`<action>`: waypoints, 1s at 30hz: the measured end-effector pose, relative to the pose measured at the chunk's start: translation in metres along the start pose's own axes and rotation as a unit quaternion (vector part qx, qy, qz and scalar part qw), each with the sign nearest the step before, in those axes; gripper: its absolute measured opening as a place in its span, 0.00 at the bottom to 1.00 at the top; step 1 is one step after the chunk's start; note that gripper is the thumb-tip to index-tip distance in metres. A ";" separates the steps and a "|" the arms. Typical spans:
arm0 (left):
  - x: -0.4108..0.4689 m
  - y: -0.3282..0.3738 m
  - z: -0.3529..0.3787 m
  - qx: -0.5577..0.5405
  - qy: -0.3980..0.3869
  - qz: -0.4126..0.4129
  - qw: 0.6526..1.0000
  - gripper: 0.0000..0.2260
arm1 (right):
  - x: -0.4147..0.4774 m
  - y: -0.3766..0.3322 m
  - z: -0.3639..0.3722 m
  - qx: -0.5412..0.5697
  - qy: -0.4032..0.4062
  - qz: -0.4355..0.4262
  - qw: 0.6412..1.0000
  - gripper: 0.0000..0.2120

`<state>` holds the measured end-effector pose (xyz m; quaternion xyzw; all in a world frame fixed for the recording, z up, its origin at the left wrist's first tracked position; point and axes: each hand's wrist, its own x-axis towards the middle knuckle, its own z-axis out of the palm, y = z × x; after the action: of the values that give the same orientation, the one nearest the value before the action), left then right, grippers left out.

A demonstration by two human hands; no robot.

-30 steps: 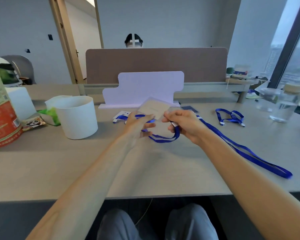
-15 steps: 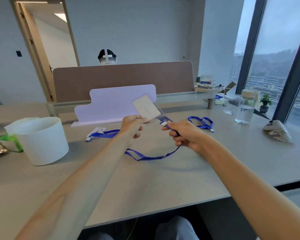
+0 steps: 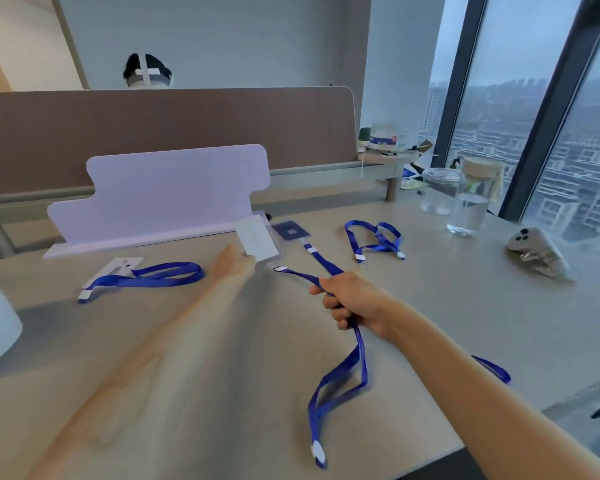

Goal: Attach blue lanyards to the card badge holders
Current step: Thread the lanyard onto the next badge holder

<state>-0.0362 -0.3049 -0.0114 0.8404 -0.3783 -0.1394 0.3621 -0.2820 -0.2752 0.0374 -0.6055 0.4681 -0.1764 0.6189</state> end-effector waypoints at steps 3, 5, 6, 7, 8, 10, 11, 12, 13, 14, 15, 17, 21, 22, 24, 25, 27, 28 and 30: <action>0.012 0.000 0.004 0.064 0.011 0.041 0.997 0.12 | 0.013 0.005 0.003 -0.007 0.008 0.006 1.000 0.12; 0.018 -0.001 0.004 0.114 0.013 0.053 0.992 0.13 | 0.019 0.008 0.003 -0.014 0.016 0.006 1.000 0.11; 0.020 -0.002 0.003 0.130 0.013 0.055 0.990 0.13 | 0.021 0.009 0.003 -0.013 0.019 0.010 1.000 0.10; 0.022 -0.005 0.003 0.141 0.014 0.061 0.988 0.14 | 0.022 0.011 0.002 -0.011 0.020 0.013 1.000 0.10; 0.024 -0.007 0.004 0.153 0.016 0.068 0.986 0.14 | 0.022 0.012 0.001 -0.010 0.020 0.013 1.000 0.10; 0.025 -0.009 0.006 0.190 0.036 0.083 0.978 0.16 | 0.024 0.015 -0.001 -0.013 0.019 0.006 1.000 0.10; 0.025 -0.010 0.007 0.214 0.052 0.100 0.970 0.16 | 0.025 0.015 -0.001 -0.013 0.019 0.004 1.000 0.10; 0.023 -0.010 0.010 0.239 0.061 0.127 0.961 0.16 | 0.025 0.015 -0.001 -0.013 0.019 0.003 1.000 0.10; 0.023 -0.012 0.014 0.262 0.062 0.163 0.949 0.16 | 0.026 0.016 -0.001 -0.013 0.016 0.003 1.000 0.10; 0.022 -0.012 0.018 0.276 0.050 0.194 0.940 0.15 | 0.026 0.016 -0.001 -0.014 0.014 0.003 1.000 0.10; 0.023 -0.013 0.022 0.273 0.033 0.209 0.939 0.15 | 0.026 0.017 -0.001 -0.014 0.014 0.003 1.000 0.10; 0.027 -0.012 0.027 0.242 0.001 0.203 0.949 0.17 | 0.025 0.017 -0.001 -0.013 0.015 0.000 1.000 0.10; 0.039 -0.012 0.032 0.202 -0.028 0.202 0.958 0.19 | 0.020 0.018 -0.009 -0.006 0.022 -0.010 1.000 0.11; 0.043 -0.011 0.032 0.201 -0.035 0.198 0.959 0.19 | 0.018 0.019 -0.011 -0.002 0.025 -0.010 1.000 0.11; 0.048 -0.011 0.033 0.204 -0.041 0.192 0.959 0.20 | 0.013 0.021 -0.017 0.004 0.030 -0.009 0.999 0.11; 0.050 -0.011 0.035 0.203 -0.041 0.190 0.960 0.20 | 0.011 0.021 -0.019 0.007 0.033 -0.008 0.999 0.11; 0.054 -0.012 0.037 0.199 -0.038 0.188 0.961 0.19 | 0.006 0.023 -0.023 0.013 0.043 -0.005 0.999 0.12; 0.056 -0.012 0.038 0.198 -0.035 0.185 0.962 0.19 | 0.003 0.023 -0.025 0.016 0.050 -0.004 0.999 0.12; 0.057 -0.012 0.039 0.197 -0.035 0.177 0.964 0.19 | -0.004 0.024 -0.027 0.015 0.060 -0.001 0.998 0.13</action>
<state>-0.0111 -0.3607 -0.0452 0.8095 -0.5532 -0.0255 0.1948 -0.3138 -0.2825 0.0212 -0.5851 0.5014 -0.2197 0.5984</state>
